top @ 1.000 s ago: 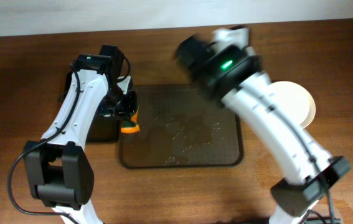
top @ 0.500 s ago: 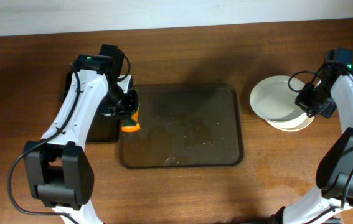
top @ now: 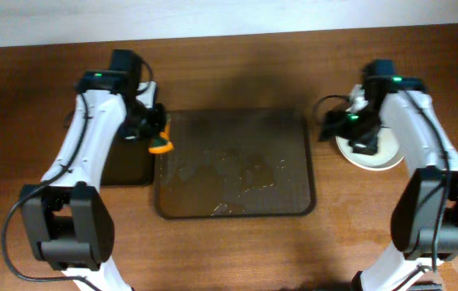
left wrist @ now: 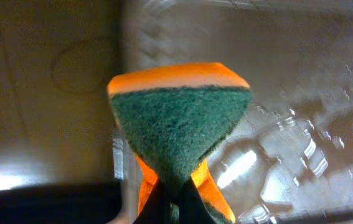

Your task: Clean dirty plates on tray and stack at the side

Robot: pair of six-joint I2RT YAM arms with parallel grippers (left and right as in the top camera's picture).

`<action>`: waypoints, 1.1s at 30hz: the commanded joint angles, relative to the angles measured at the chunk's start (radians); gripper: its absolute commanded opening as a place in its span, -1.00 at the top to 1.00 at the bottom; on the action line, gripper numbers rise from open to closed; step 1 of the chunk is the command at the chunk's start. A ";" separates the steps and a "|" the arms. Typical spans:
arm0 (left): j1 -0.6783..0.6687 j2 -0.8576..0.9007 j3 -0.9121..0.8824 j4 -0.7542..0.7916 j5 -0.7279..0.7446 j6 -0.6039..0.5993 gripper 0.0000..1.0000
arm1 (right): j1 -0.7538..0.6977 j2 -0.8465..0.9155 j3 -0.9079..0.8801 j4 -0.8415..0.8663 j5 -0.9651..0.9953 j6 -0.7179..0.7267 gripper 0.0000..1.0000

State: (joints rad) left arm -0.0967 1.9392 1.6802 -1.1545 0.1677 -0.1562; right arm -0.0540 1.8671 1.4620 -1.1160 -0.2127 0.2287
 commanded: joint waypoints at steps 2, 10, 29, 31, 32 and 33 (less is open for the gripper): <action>0.159 0.022 0.001 0.053 -0.043 0.016 1.00 | 0.229 -0.013 -0.003 0.048 -0.015 0.095 -0.88; 0.208 0.215 0.016 0.098 -0.036 0.016 0.20 | 0.587 -0.028 -0.003 0.103 0.075 0.278 -0.97; 0.217 0.208 0.533 -0.481 -0.015 0.016 -0.99 | 0.884 -0.597 -0.005 -0.306 0.357 0.356 -0.97; 0.218 0.208 0.533 -0.481 -0.014 0.016 -0.99 | 0.853 -0.611 -0.029 -0.280 0.364 0.354 -0.97; 0.217 0.208 0.533 -0.481 -0.014 0.016 -0.99 | 0.812 -0.634 -0.071 -0.246 0.364 0.348 -0.97; 0.217 0.208 0.533 -0.481 -0.015 0.016 -0.99 | 0.746 -0.679 -0.140 -0.181 0.354 0.333 -0.97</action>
State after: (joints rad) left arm 0.1238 2.1563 2.2040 -1.6363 0.1429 -0.1459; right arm 0.7887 1.2575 1.4193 -1.3655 0.1295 0.5766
